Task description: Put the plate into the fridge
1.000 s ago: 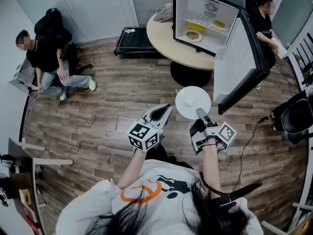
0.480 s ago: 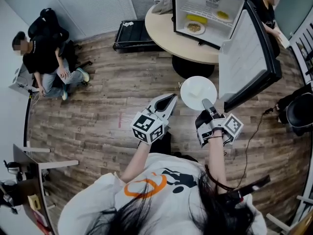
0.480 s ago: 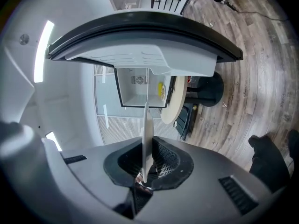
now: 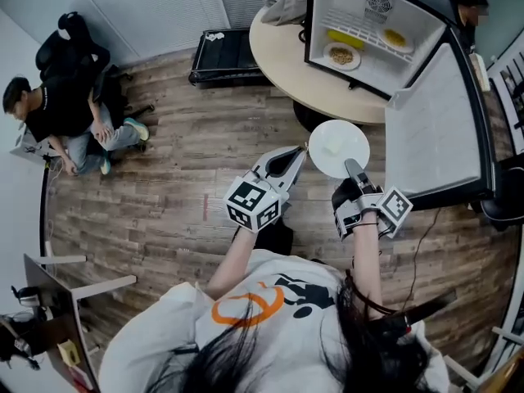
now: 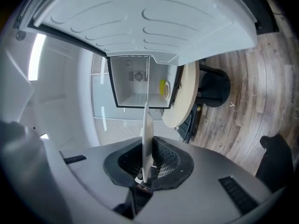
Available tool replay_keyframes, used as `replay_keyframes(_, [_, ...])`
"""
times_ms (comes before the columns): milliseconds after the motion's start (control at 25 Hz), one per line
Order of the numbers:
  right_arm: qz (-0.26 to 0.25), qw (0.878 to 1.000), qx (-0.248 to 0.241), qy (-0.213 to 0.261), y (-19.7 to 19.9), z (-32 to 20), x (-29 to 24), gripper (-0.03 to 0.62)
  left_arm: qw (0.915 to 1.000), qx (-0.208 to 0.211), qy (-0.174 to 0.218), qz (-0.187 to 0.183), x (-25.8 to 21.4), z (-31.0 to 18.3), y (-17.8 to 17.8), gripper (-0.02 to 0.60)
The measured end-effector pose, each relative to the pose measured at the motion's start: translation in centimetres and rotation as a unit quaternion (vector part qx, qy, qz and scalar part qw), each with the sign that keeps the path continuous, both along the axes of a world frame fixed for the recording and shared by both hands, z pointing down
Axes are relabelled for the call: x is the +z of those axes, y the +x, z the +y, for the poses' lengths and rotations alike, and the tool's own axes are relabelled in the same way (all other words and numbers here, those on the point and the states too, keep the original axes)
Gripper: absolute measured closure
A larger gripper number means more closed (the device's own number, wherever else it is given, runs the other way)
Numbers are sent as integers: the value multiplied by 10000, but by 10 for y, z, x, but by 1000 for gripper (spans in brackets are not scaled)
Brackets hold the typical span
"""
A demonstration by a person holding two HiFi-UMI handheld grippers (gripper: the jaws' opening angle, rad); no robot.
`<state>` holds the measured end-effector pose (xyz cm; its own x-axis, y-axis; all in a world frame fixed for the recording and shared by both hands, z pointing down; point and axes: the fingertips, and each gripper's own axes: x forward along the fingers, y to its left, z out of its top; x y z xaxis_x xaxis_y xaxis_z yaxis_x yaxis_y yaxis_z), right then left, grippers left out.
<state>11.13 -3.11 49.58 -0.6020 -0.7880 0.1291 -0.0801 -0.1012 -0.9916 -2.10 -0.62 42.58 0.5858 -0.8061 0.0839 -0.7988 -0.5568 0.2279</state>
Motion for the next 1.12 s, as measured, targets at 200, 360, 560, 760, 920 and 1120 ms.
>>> replay_keyframes(200, [85, 9998, 138, -75, -30, -37, 2, 565, 9998, 220, -28, 24, 0, -38, -30, 570])
replay_keyframes(360, [94, 9997, 237, -51, -57, -61, 2, 565, 9991, 424, 9, 20, -1, -67, -54, 570])
replay_keyframes(560, [150, 9989, 435, -108, -70, -78, 3, 565, 9982, 585, -22, 132, 2, -98, -71, 570])
replay_keyframes(760, [248, 9975, 640, -150, -71, -91, 3, 565, 9969, 746, -87, 217, 8, -114, -76, 571])
replay_keyframes(920, [273, 9969, 715, -154, -73, -99, 1, 565, 9959, 863, -132, 246, 11, -125, -74, 571])
replay_keyframes(1120, [318, 9964, 758, -212, -71, -105, 3, 565, 9950, 948, -167, 277, 13, -131, -71, 571])
